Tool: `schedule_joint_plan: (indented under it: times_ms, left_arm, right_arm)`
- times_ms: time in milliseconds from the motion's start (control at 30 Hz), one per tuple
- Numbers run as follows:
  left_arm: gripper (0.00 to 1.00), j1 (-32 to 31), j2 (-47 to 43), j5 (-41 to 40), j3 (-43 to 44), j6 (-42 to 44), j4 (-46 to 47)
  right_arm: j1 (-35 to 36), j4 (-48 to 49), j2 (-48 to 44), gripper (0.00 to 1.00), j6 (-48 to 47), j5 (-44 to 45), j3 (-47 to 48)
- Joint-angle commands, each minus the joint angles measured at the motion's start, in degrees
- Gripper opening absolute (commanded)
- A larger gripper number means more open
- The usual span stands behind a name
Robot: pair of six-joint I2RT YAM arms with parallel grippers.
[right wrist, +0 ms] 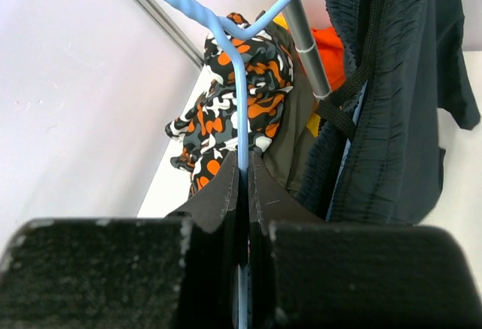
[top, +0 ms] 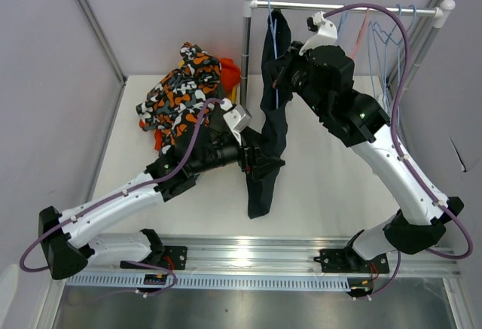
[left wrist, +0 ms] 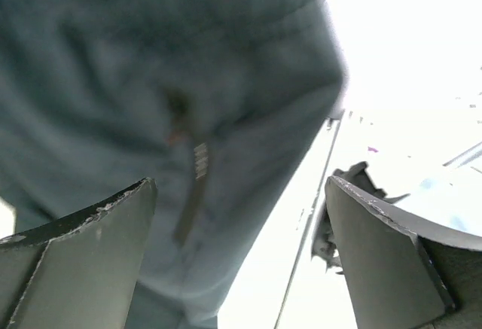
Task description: Remove the shorts from the hanger
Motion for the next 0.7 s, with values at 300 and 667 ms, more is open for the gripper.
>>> schedule_joint_plan:
  times_ms: [300, 667]
  left_arm:
    - [0.92, -4.8, -0.1, -3.7, 2.1, 1.6, 1.4]
    - [0.00, -4.8, 12.1, -21.3, 7.7, 4.8, 0.8]
  right_arm:
    - [0.6, 7.4, -3.0, 0.00, 0.0, 1.6, 0.1]
    - [0.7, 7.6, -4.0, 0.00, 1.3, 2.1, -0.5]
